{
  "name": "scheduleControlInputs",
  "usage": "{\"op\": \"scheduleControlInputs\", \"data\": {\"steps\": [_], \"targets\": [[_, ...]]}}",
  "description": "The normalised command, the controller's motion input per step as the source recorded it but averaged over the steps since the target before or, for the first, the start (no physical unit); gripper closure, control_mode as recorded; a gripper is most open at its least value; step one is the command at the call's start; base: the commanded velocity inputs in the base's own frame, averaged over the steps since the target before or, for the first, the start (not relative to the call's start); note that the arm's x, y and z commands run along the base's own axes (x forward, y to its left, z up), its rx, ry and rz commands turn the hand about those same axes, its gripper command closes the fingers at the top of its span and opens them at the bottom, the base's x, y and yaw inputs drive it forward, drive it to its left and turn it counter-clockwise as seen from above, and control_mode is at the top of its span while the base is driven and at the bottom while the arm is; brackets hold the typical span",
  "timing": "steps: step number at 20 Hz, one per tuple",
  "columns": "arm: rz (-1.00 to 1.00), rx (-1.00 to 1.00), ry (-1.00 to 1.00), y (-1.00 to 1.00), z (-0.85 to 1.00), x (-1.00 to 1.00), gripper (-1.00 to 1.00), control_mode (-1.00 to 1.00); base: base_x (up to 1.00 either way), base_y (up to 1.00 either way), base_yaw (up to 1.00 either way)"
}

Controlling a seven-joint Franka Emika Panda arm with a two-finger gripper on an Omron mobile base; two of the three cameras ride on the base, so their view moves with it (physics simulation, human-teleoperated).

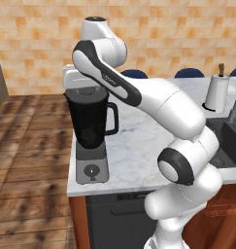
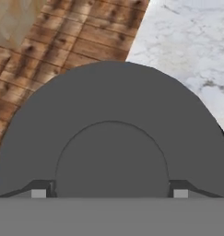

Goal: Grab the garlics from the fridge, place them in the blender, close the lid, and turn on the blender to create a marinade.

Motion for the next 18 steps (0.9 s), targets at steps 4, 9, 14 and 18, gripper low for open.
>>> {"op": "scheduleControlInputs", "data": {"steps": [4, 9, 14, 18], "targets": [[0.14, 0.00, -0.04, -0.08, -0.02, 0.00, -1.00, -1.00, 0.00, 0.00, 0.00], [0.11, 0.00, 0.00, -0.03, 0.00, 0.00, -1.00, -1.00, 0.00, 0.00, 0.00], [0.09, -0.07, 0.13, 0.00, -0.02, 0.00, -1.00, -1.00, 0.00, 0.00, 0.00], [0.05, -0.04, 0.14, 0.01, 0.11, 0.01, -1.00, -1.00, 0.00, 0.00, 0.00]]}}
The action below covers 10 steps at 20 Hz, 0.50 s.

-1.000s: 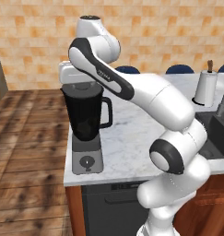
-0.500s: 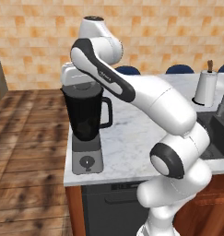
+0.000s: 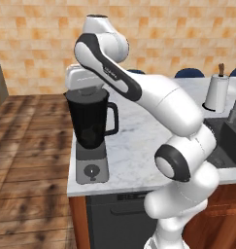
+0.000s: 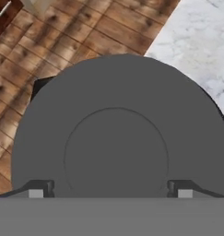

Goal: Grab the garlics from the fridge, place them in the blender, close the lid, and turn on the blender to create a marinade.

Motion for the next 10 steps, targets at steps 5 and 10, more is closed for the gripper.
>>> {"op": "scheduleControlInputs", "data": {"steps": [5, 10], "targets": [[0.01, 0.00, 0.05, 0.01, 0.05, 0.00, -1.00, -1.00, 0.00, 0.00, 0.00], [0.00, 0.00, -0.03, 0.00, 0.21, -0.05, -1.00, -1.00, 0.00, 0.00, 0.00]]}}
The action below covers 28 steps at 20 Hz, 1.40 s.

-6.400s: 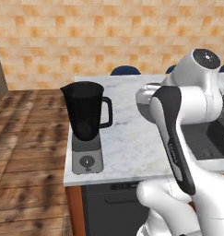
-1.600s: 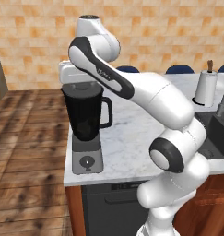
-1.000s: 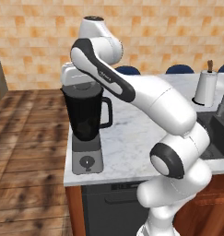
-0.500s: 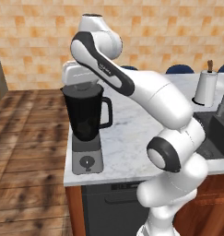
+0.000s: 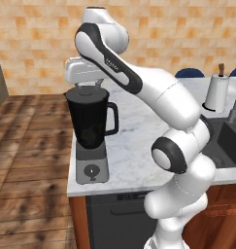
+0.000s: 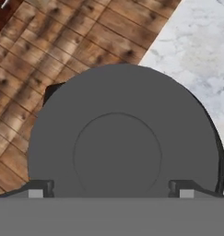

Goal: Grab the garlics from the fridge, place them in the blender, close the lid, and turn on the blender to create a marinade.

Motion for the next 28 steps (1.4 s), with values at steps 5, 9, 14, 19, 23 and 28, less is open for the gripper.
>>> {"op": "scheduleControlInputs", "data": {"steps": [5, 9, 14, 19, 23, 28], "targets": [[-0.02, 0.00, -0.17, -0.02, 0.25, -0.29, -1.00, -1.00, 0.00, 0.00, 0.00], [-0.12, 0.00, -0.31, -0.07, 0.08, -0.61, -1.00, -1.00, 0.00, 0.00, 0.00], [-0.19, 0.00, -0.40, -0.11, -0.01, -0.98, -1.00, -1.00, 0.00, 0.00, 0.00], [-0.18, 0.00, -0.44, -0.28, -0.31, -1.00, -1.00, -1.00, 0.00, 0.00, 0.00], [-0.19, 0.02, -0.36, -0.30, -0.49, -1.00, -1.00, -1.00, 0.00, 0.00, 0.00], [-0.29, 0.05, -0.26, -0.16, -0.51, -1.00, -1.00, -1.00, 0.00, 0.00, 0.00]]}}
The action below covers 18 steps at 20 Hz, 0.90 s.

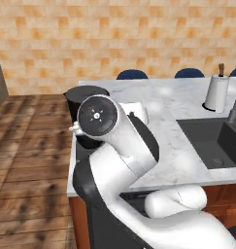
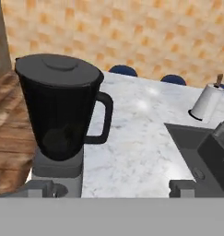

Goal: Grab the garlics from the fridge, place them in the blender, close the lid, and turn on the blender to create a marinade.

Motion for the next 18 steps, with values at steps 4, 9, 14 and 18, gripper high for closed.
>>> {"op": "scheduleControlInputs", "data": {"steps": [4, 9, 14, 18], "targets": [[-0.32, 0.10, -0.17, -0.07, -0.54, -1.00, -1.00, -1.00, 0.00, 0.00, 0.00], [-0.37, 0.06, -0.09, -0.03, -0.71, -0.65, -1.00, -1.00, 0.00, 0.00, 0.00], [-0.30, 0.00, -0.03, 0.00, -0.76, -0.02, -1.00, -1.00, 0.00, 0.00, 0.00], [-0.11, 0.00, 0.00, -0.01, -0.63, 0.22, -1.00, -1.00, 0.00, 0.00, 0.00]]}}
